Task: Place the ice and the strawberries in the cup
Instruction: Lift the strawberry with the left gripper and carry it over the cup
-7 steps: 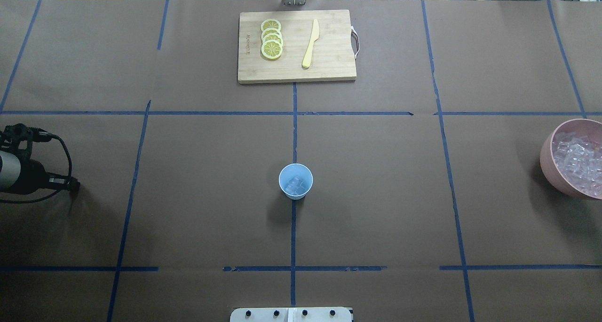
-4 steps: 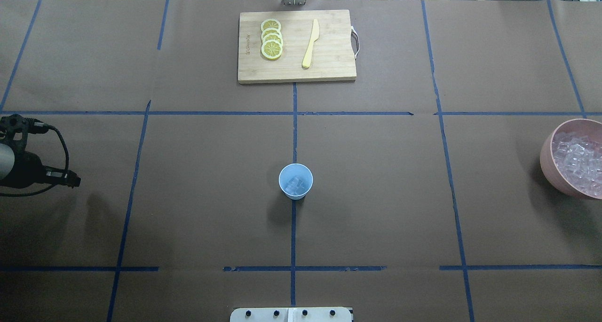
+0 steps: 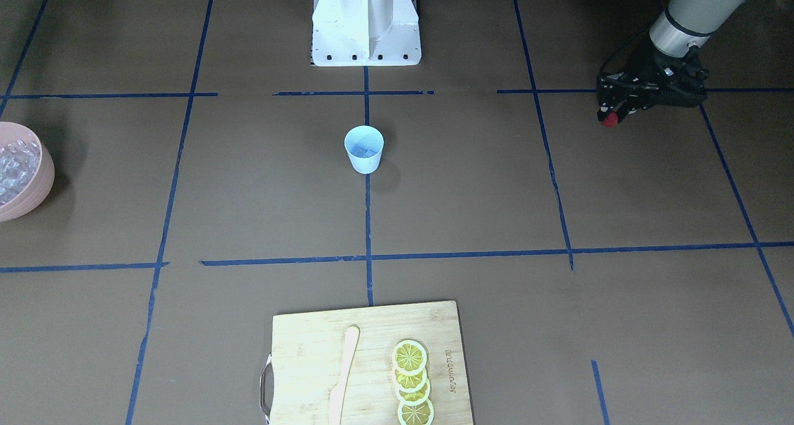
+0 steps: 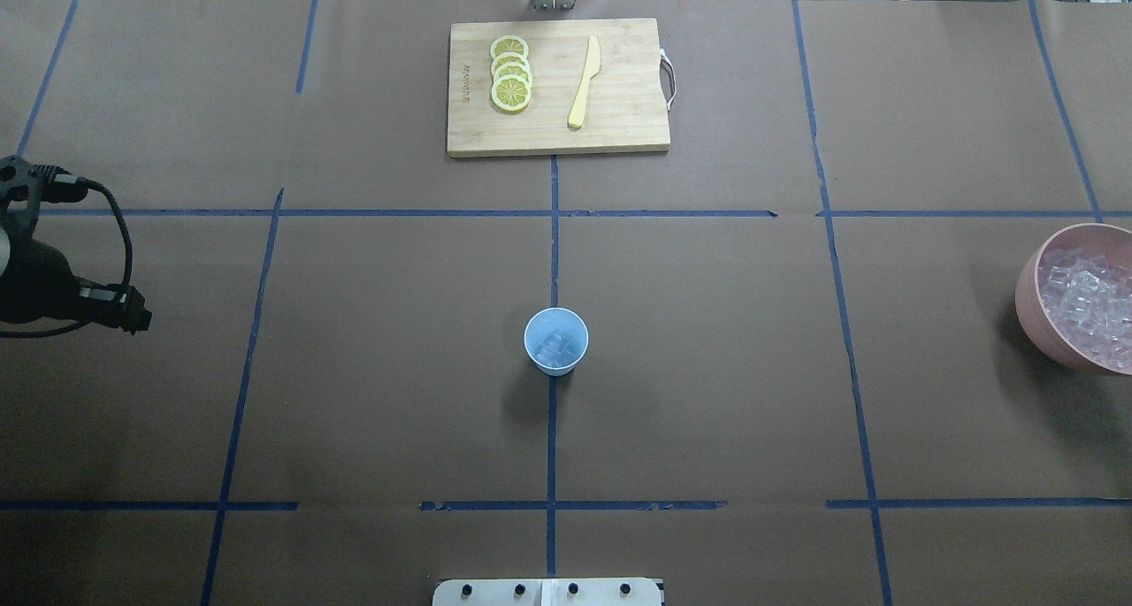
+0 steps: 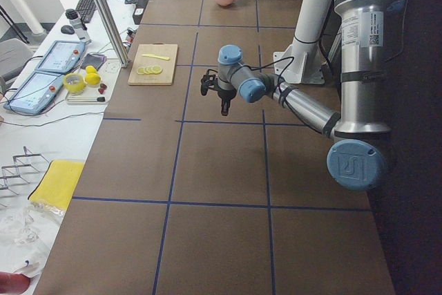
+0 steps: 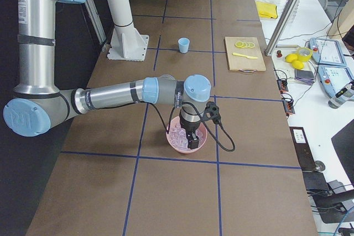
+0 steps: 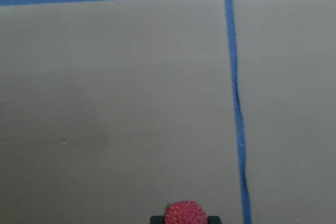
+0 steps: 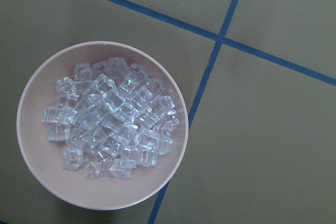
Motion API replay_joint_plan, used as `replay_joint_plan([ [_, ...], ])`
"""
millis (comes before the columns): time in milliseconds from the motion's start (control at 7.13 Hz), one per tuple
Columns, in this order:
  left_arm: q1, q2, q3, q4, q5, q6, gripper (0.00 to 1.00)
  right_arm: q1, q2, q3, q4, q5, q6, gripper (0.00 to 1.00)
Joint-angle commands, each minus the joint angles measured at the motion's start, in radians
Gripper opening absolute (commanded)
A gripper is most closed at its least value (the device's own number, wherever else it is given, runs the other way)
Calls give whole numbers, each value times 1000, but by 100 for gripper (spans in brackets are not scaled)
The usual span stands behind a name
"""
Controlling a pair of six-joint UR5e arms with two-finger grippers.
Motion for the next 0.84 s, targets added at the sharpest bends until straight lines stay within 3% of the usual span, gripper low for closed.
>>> replay_joint_plan([
  [0,37,-252,-30,267,47,-7,0,0,1,1,0,0,13,99],
  [140,127,-385,-25,416,119,-24,0,-2,3,3,0,0,34,99],
  [281,236,-497,5,484,187,-117,0,-2,3,3,6,0,41,99],
  [701,323,-794,238,482,241,-320,0,-2,3,3,6,0,41,99],
])
